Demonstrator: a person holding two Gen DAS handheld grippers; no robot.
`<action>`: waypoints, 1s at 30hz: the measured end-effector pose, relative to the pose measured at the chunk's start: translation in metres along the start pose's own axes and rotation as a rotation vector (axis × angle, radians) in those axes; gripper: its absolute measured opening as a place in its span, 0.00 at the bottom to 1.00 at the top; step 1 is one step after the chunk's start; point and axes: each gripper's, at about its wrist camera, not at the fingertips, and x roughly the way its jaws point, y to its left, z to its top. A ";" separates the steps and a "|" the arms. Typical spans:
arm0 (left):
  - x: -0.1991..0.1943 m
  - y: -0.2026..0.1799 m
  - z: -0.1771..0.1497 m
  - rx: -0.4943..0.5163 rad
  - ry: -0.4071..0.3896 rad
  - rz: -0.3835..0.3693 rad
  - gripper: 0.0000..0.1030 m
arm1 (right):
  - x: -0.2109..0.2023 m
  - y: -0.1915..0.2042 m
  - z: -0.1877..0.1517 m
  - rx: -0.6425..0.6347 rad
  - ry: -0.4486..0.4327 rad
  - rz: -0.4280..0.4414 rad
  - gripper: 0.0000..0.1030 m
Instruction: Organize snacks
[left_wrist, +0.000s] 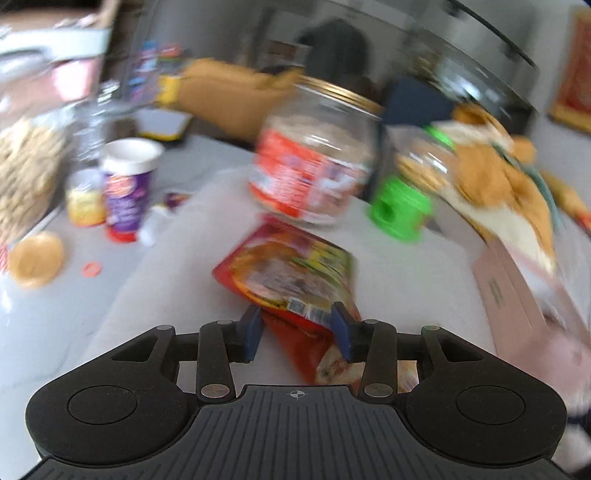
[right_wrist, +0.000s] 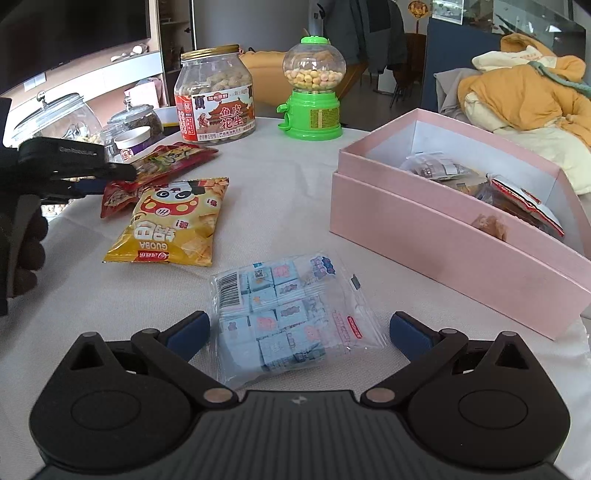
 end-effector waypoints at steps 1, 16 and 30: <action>0.000 -0.005 -0.003 0.023 0.017 -0.032 0.44 | 0.000 0.000 0.000 0.000 0.000 0.000 1.00; -0.025 -0.065 -0.046 0.272 0.110 -0.111 0.37 | 0.001 0.000 0.004 -0.020 0.041 0.017 1.00; -0.033 -0.062 -0.058 0.290 0.040 -0.093 0.36 | 0.015 0.016 0.083 0.173 0.091 0.004 0.99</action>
